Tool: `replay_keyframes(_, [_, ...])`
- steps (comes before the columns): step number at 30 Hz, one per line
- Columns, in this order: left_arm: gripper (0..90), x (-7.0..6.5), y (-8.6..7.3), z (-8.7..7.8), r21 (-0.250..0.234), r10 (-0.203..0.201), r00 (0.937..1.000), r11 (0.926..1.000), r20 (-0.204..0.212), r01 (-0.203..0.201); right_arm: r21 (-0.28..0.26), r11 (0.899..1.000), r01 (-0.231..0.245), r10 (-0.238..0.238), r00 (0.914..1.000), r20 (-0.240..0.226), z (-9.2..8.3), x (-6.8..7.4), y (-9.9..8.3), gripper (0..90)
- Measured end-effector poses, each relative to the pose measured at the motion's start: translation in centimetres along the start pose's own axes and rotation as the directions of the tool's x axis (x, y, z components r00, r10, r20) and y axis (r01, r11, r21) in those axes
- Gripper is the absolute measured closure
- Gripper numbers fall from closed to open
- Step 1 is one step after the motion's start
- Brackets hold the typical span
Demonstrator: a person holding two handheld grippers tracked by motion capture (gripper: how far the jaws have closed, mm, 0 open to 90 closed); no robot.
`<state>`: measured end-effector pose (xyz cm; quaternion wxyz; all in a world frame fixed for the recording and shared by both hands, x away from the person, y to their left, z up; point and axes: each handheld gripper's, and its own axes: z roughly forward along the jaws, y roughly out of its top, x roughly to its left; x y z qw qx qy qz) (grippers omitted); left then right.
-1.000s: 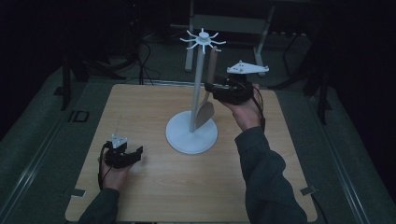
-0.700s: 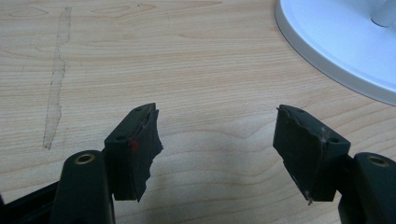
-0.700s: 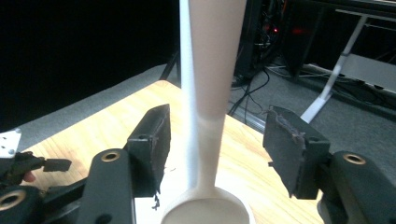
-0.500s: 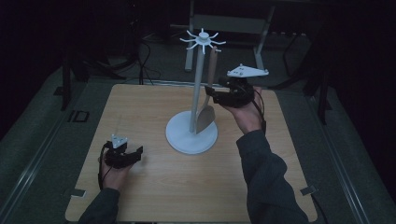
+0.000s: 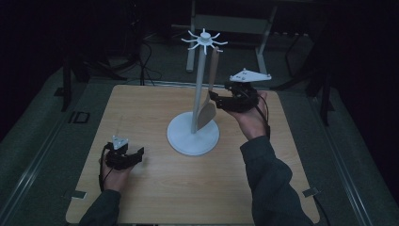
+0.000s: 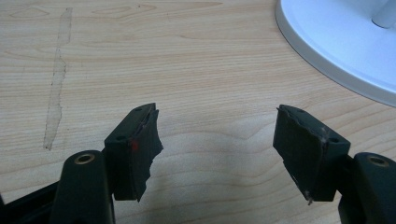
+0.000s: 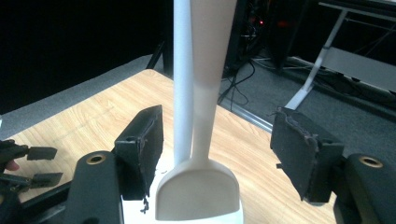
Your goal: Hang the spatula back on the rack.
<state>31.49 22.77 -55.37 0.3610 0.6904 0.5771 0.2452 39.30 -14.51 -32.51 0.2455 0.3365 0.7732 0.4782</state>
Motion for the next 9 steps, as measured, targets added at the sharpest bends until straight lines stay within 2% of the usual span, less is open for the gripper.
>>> replay_keyframes(7, [31.4, 0.0, 0.0, 0.0, -0.001, 0.000, 1.0000, 1.0000, 0.000, 0.000, 0.014, 1.000, -0.012, 0.012, 0.9998, 0.016, -0.9, -0.2, -1.4, 34.1])
replay_keyframes(9, [31.4, 0.1, 0.0, 0.0, 0.000, -0.003, 1.0000, 1.0000, 0.001, 0.003, 0.021, 0.999, -0.032, 0.031, 0.9990, 0.031, -1.5, -0.6, -3.3, 34.0])
